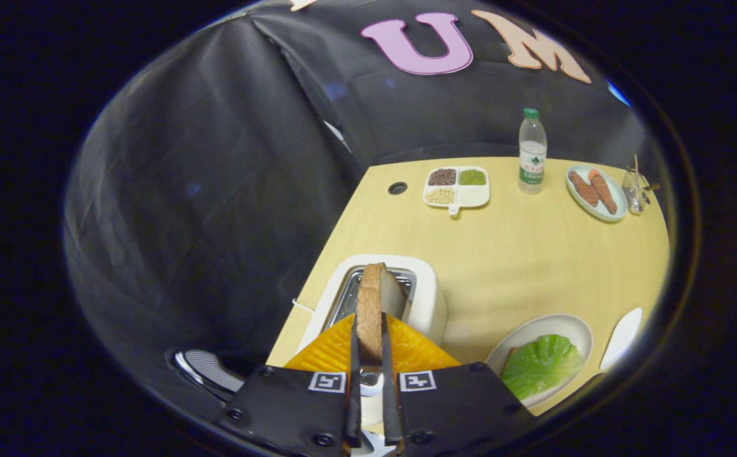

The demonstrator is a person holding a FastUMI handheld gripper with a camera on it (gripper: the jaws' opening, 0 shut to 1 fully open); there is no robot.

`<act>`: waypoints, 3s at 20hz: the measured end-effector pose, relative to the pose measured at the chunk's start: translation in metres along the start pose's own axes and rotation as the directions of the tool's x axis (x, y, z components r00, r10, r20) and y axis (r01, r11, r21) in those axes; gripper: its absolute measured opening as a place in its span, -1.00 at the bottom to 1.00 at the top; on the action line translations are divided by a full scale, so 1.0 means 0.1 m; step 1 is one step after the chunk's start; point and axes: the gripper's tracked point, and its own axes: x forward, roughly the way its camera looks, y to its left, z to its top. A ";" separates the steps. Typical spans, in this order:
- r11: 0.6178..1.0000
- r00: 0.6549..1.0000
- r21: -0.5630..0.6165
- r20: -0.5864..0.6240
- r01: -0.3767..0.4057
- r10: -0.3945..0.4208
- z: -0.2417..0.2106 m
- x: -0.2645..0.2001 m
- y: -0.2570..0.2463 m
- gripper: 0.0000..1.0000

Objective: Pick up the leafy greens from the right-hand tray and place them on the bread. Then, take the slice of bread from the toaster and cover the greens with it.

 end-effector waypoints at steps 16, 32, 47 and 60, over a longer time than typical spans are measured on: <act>0.902 0.959 0.337 0.173 -0.270 0.222 0.57 -1.38 -0.97 -0.67; 0.694 0.980 0.696 0.074 -0.185 0.187 -0.94 -0.57 -2.39 -0.67; 0.956 0.982 0.225 -0.018 0.187 -0.188 -1.27 -0.41 -2.84 0.05; 0.942 0.846 0.063 0.422 0.330 -0.325 -0.22 -1.53 -2.92 0.97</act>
